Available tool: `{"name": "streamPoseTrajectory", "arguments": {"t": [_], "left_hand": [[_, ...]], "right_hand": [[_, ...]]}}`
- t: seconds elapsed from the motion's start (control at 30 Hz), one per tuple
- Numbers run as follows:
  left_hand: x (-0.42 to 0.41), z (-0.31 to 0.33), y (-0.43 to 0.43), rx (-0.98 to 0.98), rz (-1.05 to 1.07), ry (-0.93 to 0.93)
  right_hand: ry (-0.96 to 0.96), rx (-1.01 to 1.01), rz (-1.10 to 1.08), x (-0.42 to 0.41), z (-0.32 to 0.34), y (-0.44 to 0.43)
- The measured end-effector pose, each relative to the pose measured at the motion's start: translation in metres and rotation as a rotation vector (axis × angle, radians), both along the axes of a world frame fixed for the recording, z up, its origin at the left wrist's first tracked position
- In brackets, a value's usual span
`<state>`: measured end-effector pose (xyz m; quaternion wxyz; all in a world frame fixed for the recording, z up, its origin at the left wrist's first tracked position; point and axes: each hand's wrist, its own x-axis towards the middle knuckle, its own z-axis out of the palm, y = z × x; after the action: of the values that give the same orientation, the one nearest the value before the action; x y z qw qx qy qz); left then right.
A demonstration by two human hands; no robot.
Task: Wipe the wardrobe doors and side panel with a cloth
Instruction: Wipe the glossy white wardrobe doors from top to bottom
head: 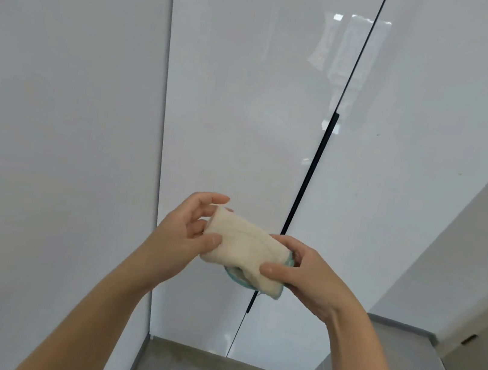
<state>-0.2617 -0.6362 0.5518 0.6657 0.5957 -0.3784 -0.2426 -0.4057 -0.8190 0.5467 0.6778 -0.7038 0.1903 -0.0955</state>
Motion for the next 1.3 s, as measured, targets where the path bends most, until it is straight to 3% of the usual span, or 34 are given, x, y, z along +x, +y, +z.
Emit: {"name": "streamPoseTrajectory", "arguments": {"t": [0.2,0.37,0.5,0.67,1.0,1.3], "left_hand": [[0.05,0.012,-0.052,0.259,-0.049,-0.17],[0.066,0.024,-0.094,0.223,0.025,-0.223],[0.077,0.032,-0.117,0.173,0.098,-0.214],[0.087,0.046,-0.138,0.158,0.269,-0.25],[0.098,0.094,-0.167,0.081,0.209,-0.187],[0.172,0.204,-0.182,-0.061,0.519,-0.489]], "right_hand": [[-0.242,0.008,-0.263,0.053,0.017,-0.03],[-0.561,0.638,-0.323,0.092,0.018,-0.039],[-0.46,0.795,-0.251,0.108,0.014,-0.047],[-0.473,0.609,-0.123,0.117,0.028,-0.077],[-0.728,0.491,-0.264,0.145,0.088,-0.128],[-0.9,0.263,-0.244,0.195,0.21,-0.144]]}}
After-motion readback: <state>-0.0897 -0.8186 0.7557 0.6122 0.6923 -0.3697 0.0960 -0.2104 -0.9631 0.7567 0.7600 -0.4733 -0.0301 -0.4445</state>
